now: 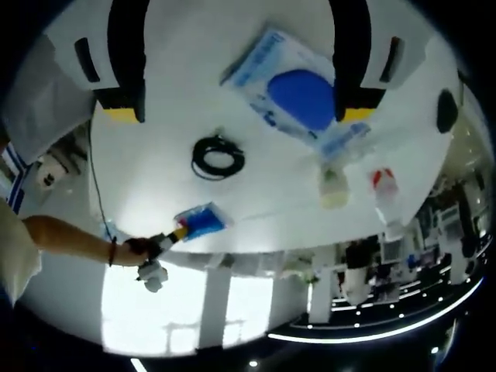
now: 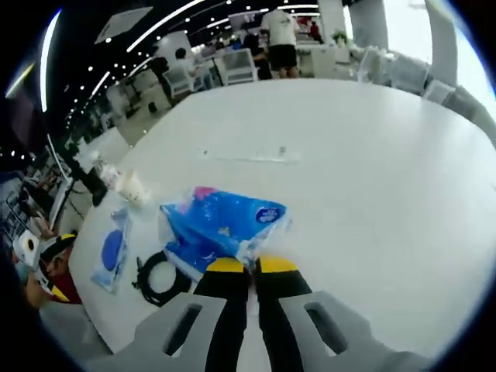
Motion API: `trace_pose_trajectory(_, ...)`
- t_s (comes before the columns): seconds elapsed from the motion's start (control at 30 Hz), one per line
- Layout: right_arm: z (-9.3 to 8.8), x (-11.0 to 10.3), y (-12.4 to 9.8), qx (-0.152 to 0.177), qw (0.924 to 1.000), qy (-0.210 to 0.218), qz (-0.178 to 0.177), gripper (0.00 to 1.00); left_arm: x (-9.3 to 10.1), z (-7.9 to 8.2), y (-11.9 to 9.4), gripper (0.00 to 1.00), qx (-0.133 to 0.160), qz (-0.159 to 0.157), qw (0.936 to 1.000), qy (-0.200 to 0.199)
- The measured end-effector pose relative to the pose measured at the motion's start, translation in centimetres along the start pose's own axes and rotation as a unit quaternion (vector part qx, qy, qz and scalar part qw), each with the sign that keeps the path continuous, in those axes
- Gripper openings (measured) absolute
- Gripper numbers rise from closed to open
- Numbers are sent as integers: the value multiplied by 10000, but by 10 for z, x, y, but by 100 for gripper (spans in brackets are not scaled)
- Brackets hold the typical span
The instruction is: Arrange the tabletop items into an orderly group along one side of the table until the central work area is clear of visible clutter.
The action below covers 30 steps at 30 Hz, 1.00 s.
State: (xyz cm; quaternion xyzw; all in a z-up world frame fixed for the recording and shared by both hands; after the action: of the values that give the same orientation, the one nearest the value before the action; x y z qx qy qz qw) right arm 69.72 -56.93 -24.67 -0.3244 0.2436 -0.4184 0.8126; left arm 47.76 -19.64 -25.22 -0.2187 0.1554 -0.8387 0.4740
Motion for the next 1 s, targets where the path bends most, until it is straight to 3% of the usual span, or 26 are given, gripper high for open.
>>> trace_pose_trajectory(0.3, -6, 19, 22, -461, 9984, -313, -137, 3, -2, -4, 2, 98, -105, 7, 9999, -19)
trace_pose_trajectory(0.8, -10, 39, 56, -676, 9961, -560, 4, 3, -6, -9, 4, 97, -241, 36, 9997, -69)
trace_pose_trajectory(1.0, -13, 44, 65, -732, 9919, -1039, -26, 4, -6, -8, 4, 97, -235, 23, 9997, -24)
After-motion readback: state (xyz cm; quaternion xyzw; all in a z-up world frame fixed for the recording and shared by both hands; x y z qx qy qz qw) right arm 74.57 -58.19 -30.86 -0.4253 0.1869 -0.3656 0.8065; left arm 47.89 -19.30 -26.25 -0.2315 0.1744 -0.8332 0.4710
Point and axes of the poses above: the point that each gripper's makers call its tool centre point, and the gripper's own axes: y roughly forward along the fingers, x roughly to its right, z roughly out of its top, the point moved 8 cm from there along -y, roughly backward along the fingers, and after that the axes turned 7 degrees about -y, right-handed, at the moved point
